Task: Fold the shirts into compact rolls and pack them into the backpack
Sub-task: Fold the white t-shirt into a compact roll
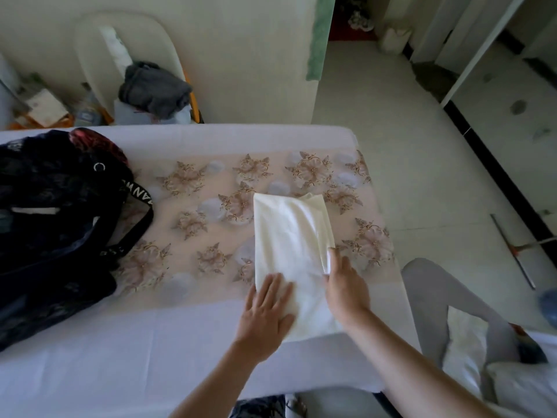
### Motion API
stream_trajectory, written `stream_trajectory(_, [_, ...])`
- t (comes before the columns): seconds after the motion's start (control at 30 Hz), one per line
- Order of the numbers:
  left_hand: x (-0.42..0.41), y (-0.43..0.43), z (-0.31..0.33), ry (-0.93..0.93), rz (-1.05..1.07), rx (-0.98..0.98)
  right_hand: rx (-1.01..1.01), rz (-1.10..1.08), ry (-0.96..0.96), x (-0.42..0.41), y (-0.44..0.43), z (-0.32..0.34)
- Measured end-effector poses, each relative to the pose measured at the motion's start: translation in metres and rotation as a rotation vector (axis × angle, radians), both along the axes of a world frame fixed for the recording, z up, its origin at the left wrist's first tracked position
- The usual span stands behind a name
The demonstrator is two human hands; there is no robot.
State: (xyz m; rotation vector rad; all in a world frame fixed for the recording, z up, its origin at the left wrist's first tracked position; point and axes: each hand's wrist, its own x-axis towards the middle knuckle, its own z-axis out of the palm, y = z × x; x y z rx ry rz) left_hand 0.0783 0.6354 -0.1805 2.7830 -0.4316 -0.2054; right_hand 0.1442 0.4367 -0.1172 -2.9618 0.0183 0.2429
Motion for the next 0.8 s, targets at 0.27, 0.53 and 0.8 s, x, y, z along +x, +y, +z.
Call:
stream_trajectory(0.27, [-0.037, 0.010, 0.011, -0.041, -0.182, 0.132, -0.099, 0.538, -0.006, -0.073, -0.006, -0.018])
stream_trajectory(0.53, [-0.028, 0.009, 0.022, -0.158, -0.215, 0.213, -0.155, 0.679, 0.083, -0.060, -0.024, -0.029])
stream_trajectory(0.8, [-0.005, 0.011, 0.120, 0.473, -0.139, 0.199, 0.038, 0.553, 0.217, -0.069, -0.014, 0.020])
